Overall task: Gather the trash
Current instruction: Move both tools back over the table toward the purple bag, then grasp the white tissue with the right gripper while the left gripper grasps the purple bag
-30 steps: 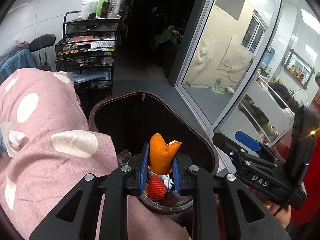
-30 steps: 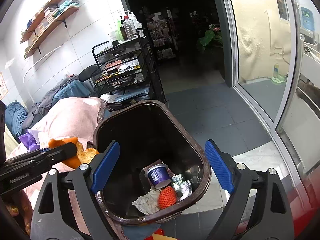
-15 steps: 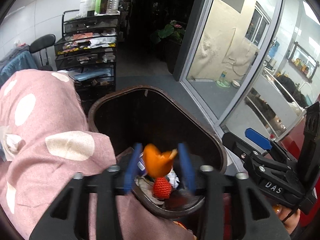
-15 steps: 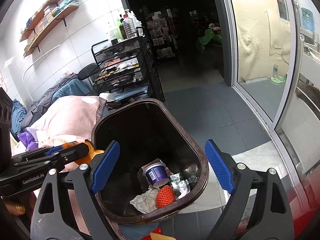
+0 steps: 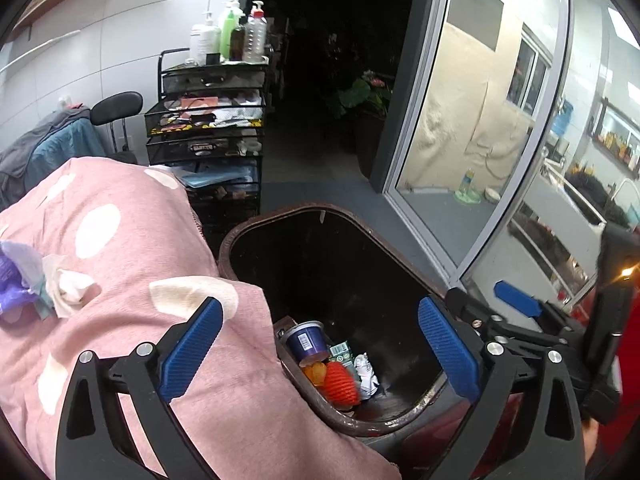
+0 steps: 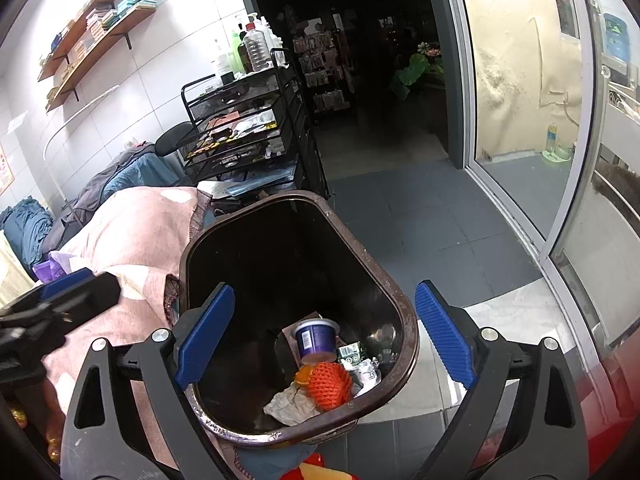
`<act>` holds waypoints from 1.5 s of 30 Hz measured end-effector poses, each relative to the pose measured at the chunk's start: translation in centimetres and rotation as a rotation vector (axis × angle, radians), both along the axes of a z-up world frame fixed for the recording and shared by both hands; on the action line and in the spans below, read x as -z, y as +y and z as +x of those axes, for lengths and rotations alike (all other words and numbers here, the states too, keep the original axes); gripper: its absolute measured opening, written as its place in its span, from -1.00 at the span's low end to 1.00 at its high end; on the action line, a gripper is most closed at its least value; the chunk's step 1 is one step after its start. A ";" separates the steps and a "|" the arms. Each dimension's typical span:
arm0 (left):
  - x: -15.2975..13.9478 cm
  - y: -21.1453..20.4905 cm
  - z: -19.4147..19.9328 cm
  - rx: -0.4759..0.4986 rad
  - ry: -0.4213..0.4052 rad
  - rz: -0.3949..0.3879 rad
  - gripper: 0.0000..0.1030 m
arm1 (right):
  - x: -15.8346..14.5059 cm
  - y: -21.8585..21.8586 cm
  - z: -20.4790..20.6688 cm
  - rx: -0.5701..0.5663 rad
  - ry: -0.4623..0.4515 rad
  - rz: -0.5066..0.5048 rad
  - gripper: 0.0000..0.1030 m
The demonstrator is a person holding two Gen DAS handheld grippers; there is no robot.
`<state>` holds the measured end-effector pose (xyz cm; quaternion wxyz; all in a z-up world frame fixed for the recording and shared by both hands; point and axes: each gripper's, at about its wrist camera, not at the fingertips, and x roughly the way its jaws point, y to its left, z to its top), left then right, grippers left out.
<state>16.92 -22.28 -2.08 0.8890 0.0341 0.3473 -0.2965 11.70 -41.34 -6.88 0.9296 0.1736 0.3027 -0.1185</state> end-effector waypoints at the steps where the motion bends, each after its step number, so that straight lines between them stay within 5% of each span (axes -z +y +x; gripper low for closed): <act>1: -0.2 0.2 -0.2 -0.002 -0.007 -0.005 0.89 | 0.0 0.1 0.0 -0.001 0.001 0.000 0.77; 18: -1.5 6.3 -3.1 -0.085 -0.113 -0.011 0.89 | -0.3 4.5 1.2 -0.104 -0.006 -0.007 0.78; 45: 1.0 24.1 -2.5 -0.461 -0.055 0.038 0.89 | -3.3 18.6 7.9 -0.490 0.000 -0.110 0.84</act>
